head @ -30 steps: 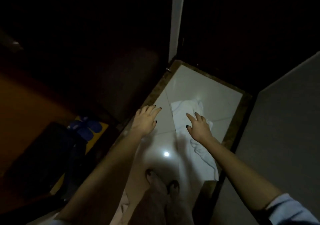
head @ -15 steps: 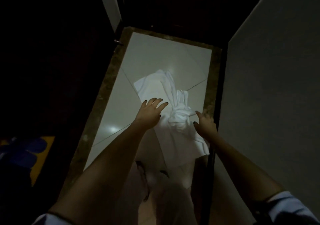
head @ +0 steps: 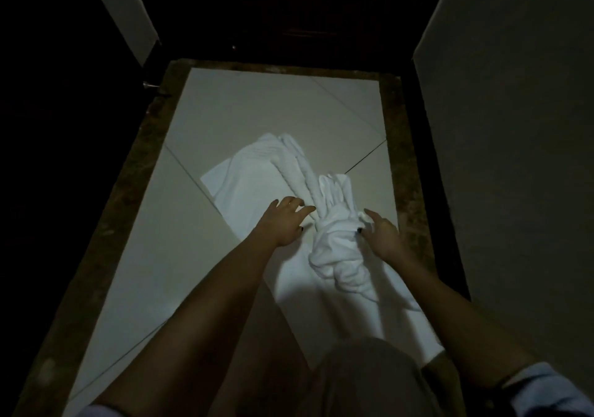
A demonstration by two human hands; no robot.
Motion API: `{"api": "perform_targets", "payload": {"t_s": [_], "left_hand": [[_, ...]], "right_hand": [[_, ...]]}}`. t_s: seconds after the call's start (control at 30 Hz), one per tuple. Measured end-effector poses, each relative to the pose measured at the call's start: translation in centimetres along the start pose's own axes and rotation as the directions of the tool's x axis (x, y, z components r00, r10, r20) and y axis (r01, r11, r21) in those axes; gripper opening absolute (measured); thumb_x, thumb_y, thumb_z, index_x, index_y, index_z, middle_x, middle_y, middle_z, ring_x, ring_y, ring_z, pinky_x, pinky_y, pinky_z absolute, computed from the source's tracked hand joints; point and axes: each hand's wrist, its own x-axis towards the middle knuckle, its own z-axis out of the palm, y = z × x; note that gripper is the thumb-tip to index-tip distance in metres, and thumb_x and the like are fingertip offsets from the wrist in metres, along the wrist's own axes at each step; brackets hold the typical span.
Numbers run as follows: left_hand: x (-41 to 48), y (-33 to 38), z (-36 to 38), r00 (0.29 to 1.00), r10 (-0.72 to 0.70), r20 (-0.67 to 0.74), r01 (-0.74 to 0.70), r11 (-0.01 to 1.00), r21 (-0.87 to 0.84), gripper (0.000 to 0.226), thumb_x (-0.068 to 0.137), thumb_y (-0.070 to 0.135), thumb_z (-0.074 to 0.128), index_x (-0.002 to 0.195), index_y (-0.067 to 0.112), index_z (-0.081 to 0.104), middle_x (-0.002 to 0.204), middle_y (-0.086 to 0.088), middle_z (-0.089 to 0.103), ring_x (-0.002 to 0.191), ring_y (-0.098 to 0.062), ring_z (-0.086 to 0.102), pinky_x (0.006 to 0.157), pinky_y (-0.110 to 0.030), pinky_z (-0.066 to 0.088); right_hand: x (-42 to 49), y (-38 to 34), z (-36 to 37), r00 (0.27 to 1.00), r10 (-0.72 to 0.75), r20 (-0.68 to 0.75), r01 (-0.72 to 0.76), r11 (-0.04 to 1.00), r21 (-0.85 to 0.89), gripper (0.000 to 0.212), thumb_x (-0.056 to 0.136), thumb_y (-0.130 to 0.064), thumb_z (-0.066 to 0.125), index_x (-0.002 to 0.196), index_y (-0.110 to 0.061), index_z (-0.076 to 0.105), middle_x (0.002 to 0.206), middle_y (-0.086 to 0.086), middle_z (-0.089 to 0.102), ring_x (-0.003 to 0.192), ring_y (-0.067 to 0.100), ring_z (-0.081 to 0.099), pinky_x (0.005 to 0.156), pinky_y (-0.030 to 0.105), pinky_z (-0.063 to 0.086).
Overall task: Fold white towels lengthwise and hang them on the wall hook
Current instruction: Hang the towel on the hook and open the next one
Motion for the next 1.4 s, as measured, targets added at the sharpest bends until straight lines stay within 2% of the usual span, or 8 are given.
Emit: {"api": "perform_targets", "payload": {"t_s": [0.13, 0.33, 0.47, 0.67, 0.83, 1.0, 1.27, 1.4], "left_hand": [[5.5, -0.6, 5.3, 0.992, -0.084, -0.099, 0.039, 0.922, -0.384, 0.050, 0.098, 0.024, 0.046, 0.146, 0.018, 0.034, 0.145, -0.010, 0.040, 0.132, -0.027, 0.035, 0.103, -0.036, 0.035], [10.0, 2.2, 9.0, 0.984, -0.160, -0.073, 0.033, 0.575, -0.817, 0.048, 0.096, 0.016, 0.054, 0.142, 0.015, 0.042, 0.137, -0.007, 0.052, 0.124, -0.018, 0.050, 0.096, -0.018, 0.035], [9.6, 4.3, 8.4, 0.987, -0.157, 0.012, 0.094, 0.522, -0.848, 0.037, 0.092, 0.018, 0.059, 0.129, 0.015, 0.057, 0.123, -0.005, 0.062, 0.111, -0.017, 0.058, 0.093, -0.021, 0.042], [9.0, 5.1, 3.9, 0.994, -0.057, 0.092, 0.108, 0.484, -0.868, 0.027, 0.092, -0.002, 0.050, 0.113, 0.001, 0.066, 0.099, -0.020, 0.068, 0.098, -0.030, 0.063, 0.091, -0.035, 0.049], [8.7, 5.1, -0.7, 0.995, -0.093, -0.034, 0.009, 0.421, -0.907, 0.029, 0.089, -0.012, 0.045, 0.102, -0.004, 0.070, 0.103, -0.009, 0.066, 0.089, -0.006, 0.059, 0.080, -0.007, 0.045], [6.6, 4.3, -7.9, 0.976, -0.192, -0.104, -0.024, 0.380, -0.925, 0.034, 0.090, -0.011, 0.041, 0.096, 0.004, 0.071, 0.099, -0.002, 0.065, 0.087, -0.001, 0.057, 0.072, -0.005, 0.043], [-1.7, 1.1, -27.0, 0.898, -0.400, -0.184, -0.006, 0.407, -0.913, 0.035, 0.093, -0.005, 0.042, 0.091, 0.013, 0.071, 0.103, -0.004, 0.066, 0.104, -0.021, 0.059, 0.092, -0.032, 0.047], [-8.0, 0.5, -38.3, 0.884, -0.424, -0.196, -0.012, 0.398, -0.917, 0.036, 0.093, -0.004, 0.043, 0.093, 0.019, 0.070, 0.102, 0.000, 0.065, 0.104, -0.019, 0.060, 0.089, -0.028, 0.049]], "right_hand": [[5.9, 3.2, 2.7, 0.975, 0.040, -0.217, -0.003, 0.985, 0.171, 0.047, 0.100, -0.024, 0.051, 0.144, -0.011, 0.044, 0.131, 0.020, 0.058, 0.112, 0.031, 0.059, 0.082, 0.021, 0.039], [7.7, 6.3, 4.3, 0.999, 0.024, -0.040, -0.014, 0.972, 0.236, 0.054, 0.091, -0.022, 0.067, 0.140, -0.011, 0.048, 0.128, 0.016, 0.061, 0.109, 0.024, 0.059, 0.083, 0.017, 0.039], [5.4, 8.3, 4.6, 0.993, -0.001, -0.122, 0.025, 0.980, 0.199, 0.030, 0.090, -0.011, 0.063, 0.119, -0.003, 0.065, 0.111, 0.017, 0.069, 0.089, 0.023, 0.063, 0.075, 0.023, 0.043], [4.7, 7.3, 3.5, 0.998, -0.068, 0.013, 0.057, 0.913, 0.405, 0.063, 0.092, -0.011, 0.064, 0.148, -0.014, 0.036, 0.127, 0.002, 0.047, 0.119, 0.017, 0.047, 0.105, 0.038, 0.040], [3.2, 5.5, 2.3, 0.974, -0.154, -0.166, 0.186, 0.962, 0.198, 0.008, 0.080, 0.004, 0.064, 0.084, -0.004, 0.064, 0.084, 0.016, 0.062, 0.080, 0.026, 0.055, 0.065, 0.029, 0.038], [-1.2, 0.0, -5.0, 0.914, -0.276, -0.298, 0.336, 0.926, 0.173, 0.007, 0.088, 0.004, 0.055, 0.084, 0.000, 0.051, 0.086, 0.017, 0.055, 0.078, 0.026, 0.052, 0.068, 0.035, 0.041], [-11.7, -17.1, -22.5, 0.741, -0.470, -0.480, 0.504, 0.861, -0.066, 0.012, 0.093, -0.012, 0.059, 0.084, -0.005, 0.055, 0.077, 0.005, 0.059, 0.069, 0.018, 0.053, 0.059, 0.031, 0.038], [-18.7, -27.5, -31.8, 0.593, -0.623, -0.510, 0.637, 0.751, -0.176, 0.011, 0.090, -0.009, 0.063, 0.082, -0.007, 0.056, 0.079, -0.001, 0.052, 0.073, 0.014, 0.048, 0.065, 0.024, 0.035]]}}
